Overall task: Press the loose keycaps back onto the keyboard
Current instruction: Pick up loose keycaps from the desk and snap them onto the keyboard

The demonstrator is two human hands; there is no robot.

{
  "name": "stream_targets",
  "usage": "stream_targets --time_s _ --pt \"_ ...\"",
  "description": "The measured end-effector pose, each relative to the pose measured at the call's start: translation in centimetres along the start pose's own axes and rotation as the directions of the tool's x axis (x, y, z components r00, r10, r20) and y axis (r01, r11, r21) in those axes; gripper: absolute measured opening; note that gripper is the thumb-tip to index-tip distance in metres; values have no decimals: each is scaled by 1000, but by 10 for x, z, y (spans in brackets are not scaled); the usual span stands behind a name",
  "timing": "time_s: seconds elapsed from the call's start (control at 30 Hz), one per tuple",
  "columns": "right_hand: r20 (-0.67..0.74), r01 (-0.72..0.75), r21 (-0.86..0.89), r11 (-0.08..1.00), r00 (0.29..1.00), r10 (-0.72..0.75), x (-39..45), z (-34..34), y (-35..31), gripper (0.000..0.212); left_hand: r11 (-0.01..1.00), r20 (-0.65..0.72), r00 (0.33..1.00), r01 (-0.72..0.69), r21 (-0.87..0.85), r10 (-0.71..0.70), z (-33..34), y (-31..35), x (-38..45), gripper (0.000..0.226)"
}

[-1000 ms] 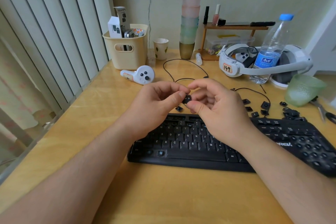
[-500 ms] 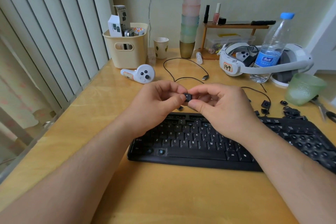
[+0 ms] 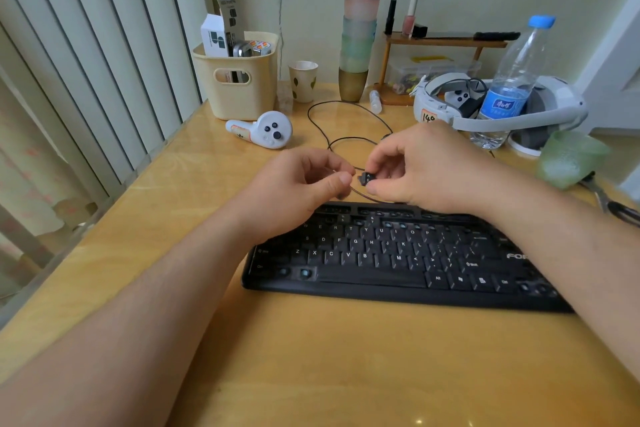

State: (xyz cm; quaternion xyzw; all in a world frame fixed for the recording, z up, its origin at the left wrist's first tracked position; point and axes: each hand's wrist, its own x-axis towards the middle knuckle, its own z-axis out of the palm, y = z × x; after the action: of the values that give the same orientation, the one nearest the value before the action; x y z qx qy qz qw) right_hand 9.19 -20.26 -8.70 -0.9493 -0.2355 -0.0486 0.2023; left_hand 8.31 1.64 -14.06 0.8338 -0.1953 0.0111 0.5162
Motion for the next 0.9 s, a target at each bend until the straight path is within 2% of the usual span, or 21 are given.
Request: stream_targets --time_s 0.07,0.1,0.17,0.27,0.6,0.9 --pt "116 -115 122 986 988 100 8 0 9 10 964 -76 997 10 265 11 -8 -5 0 10" --pt "183 -169 188 968 974 134 10 1 13 10 948 -104 995 26 318 7 -11 -6 0 9" --pt "291 -236 241 941 943 162 14 5 18 10 945 -122 993 48 324 -8 -14 -9 0 8" --pt "381 -264 222 939 910 166 16 12 19 6 929 -102 995 26 370 13 -12 -12 1 8" --pt "424 -198 67 978 893 152 22 14 6 5 905 -64 996 -28 424 61 -10 -17 2 13" --pt "392 -134 -163 978 900 189 20 14 -14 8 886 -30 996 -63 459 86 -6 -12 1 14"
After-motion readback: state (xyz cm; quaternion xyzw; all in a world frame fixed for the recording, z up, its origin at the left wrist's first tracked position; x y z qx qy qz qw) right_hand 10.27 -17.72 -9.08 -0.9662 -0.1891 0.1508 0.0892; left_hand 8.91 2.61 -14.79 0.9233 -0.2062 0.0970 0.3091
